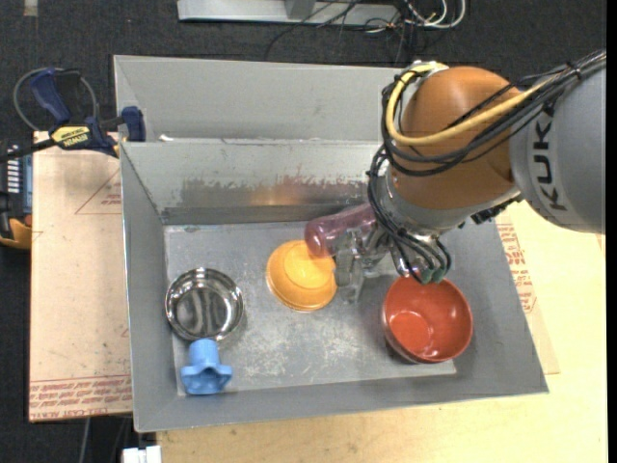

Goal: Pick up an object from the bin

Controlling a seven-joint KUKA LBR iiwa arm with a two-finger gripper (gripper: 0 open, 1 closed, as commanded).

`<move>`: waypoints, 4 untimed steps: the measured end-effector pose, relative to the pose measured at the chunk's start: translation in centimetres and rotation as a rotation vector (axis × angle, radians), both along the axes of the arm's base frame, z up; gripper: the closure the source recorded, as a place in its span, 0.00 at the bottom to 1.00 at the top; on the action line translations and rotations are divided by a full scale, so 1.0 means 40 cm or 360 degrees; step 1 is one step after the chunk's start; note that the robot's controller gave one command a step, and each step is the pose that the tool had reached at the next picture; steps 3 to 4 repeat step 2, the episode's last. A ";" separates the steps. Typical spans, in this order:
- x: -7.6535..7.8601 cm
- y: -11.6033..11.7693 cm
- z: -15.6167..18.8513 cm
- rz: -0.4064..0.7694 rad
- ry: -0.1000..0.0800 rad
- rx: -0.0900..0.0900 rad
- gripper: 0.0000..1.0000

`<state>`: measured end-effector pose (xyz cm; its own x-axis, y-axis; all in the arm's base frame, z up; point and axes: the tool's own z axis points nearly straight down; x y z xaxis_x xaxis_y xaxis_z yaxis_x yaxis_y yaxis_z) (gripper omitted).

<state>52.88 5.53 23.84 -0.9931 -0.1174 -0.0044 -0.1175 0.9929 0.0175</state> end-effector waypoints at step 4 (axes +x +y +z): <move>0.005 0.069 -0.248 0.0242 -0.0021 0.0001 1.00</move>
Offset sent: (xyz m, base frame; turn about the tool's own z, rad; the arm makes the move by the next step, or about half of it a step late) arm 0.0018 0.0270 -0.0991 -0.1549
